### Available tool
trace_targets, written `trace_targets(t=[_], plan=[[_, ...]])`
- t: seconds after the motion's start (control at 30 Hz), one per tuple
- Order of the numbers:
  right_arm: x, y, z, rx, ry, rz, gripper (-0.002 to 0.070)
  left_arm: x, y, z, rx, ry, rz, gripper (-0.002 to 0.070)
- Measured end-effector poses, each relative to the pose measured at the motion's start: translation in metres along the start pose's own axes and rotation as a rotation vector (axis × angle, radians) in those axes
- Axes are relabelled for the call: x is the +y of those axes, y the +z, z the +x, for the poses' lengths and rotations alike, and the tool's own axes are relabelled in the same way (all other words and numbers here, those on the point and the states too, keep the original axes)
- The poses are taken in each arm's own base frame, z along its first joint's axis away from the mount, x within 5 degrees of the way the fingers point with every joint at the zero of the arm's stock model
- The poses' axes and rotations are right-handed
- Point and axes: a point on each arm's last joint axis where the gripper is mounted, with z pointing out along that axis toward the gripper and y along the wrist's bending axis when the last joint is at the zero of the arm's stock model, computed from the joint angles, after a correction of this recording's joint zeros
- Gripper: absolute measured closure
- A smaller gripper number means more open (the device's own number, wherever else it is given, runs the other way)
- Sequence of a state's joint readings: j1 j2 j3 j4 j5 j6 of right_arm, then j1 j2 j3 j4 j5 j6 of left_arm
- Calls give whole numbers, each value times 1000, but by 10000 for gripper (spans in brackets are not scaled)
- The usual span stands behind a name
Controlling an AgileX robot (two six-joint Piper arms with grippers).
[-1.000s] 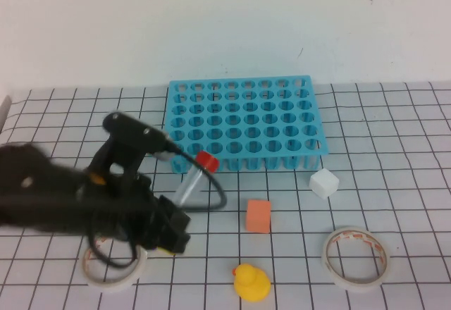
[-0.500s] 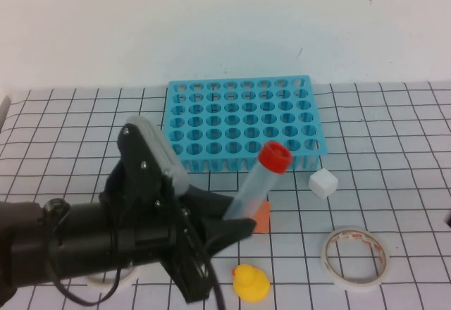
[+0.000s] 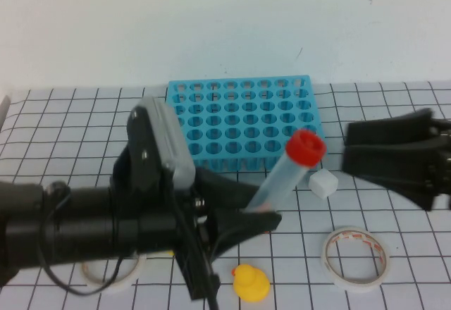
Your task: Place the test tubes
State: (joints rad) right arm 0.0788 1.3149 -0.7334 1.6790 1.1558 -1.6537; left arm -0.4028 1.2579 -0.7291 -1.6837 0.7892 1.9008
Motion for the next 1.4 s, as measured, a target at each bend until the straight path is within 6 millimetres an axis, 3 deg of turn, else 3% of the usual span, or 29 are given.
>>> trace_targets(t=[0.2, 0.43, 0.63, 0.87, 1.03, 1.23, 1.4], plan=[[-1, 33, -9, 38, -89, -117, 178, 9, 0, -26, -44, 7, -65, 459], [-6, 43, -34, 11, -167, -138, 178, 17, -1, -36, -53, 13, -136, 459], [-2, 57, -46, 7, -206, -165, 178, 25, 9, -27, -26, -38, -114, 459], [0, 70, -45, 26, -220, -102, 186, 27, 16, -20, -14, -69, -70, 459], [-1, 71, -45, 29, -220, -85, 251, 28, 16, -20, -13, -69, -74, 459], [-3, 72, -45, 31, -221, -59, 409, 28, 16, -20, -12, -68, -75, 459], [-4, 72, -45, 31, -219, -52, 410, 28, 16, -20, -9, -66, -81, 459]])
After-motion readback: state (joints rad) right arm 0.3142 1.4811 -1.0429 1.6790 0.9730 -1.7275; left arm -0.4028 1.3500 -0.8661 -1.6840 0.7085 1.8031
